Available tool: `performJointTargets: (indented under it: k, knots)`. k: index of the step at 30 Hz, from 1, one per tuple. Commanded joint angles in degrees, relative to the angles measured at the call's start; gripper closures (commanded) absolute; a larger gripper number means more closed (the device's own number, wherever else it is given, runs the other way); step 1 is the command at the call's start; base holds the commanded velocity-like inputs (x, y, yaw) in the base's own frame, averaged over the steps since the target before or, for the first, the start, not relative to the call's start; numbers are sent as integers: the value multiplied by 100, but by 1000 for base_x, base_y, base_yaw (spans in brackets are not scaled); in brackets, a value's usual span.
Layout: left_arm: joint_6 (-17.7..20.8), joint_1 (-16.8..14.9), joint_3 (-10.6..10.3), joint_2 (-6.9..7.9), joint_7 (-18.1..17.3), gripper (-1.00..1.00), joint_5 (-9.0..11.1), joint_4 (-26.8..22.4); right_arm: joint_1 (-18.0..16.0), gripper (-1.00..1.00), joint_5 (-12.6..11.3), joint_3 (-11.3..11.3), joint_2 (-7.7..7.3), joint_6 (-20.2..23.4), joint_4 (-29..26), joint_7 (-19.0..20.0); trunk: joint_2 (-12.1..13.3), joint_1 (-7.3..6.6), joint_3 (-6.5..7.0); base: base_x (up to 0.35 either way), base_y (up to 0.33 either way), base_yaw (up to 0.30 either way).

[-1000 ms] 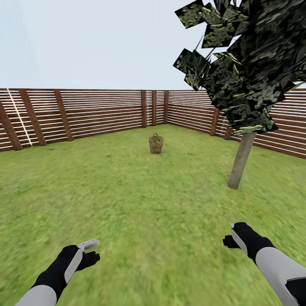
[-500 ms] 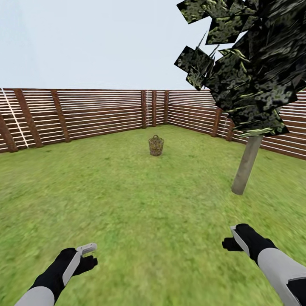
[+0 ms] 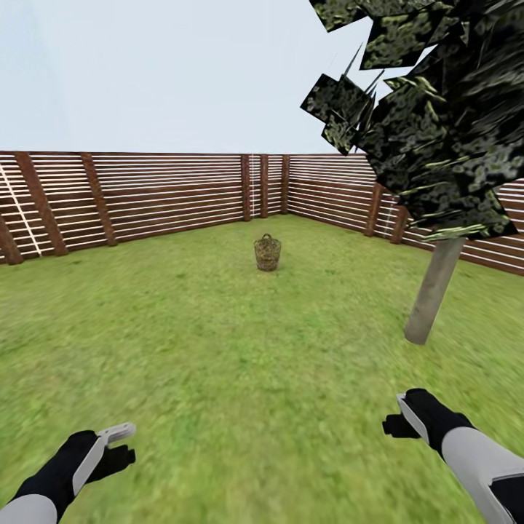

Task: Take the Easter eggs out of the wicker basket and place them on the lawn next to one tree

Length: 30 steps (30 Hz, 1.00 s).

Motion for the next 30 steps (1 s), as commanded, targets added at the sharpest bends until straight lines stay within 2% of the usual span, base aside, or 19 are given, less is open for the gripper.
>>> performJointTargets:
  k: [1,5,8,11,26,30]
  knots:
    - [21,-2,9,-1,52,-100,62,-11,-3,-100,-59,48,-6,27,-2,-23,-3,3,-6,340,0,0]
    - [-2,-10,10,5,56,-100,62,-27,-3,-100,-51,52,7,24,17,-24,-3,3,-6,341,0,0]
    - [-7,-10,19,175,38,-100,72,-36,-3,-100,-50,51,-3,20,22,-24,-3,3,-6,340,0,0]
    - [-9,-10,29,265,24,-100,84,-39,-3,-100,-42,57,34,18,25,-24,-3,3,-6,340,0,0]
    - [-18,-10,31,249,22,-100,88,-54,-3,-100,-26,70,67,-8,20,-21,-3,3,-6,340,0,1]
    - [-18,-10,31,246,22,-100,88,-48,-3,-100,188,107,77,-28,24,-23,-3,3,-6,340,0,94]
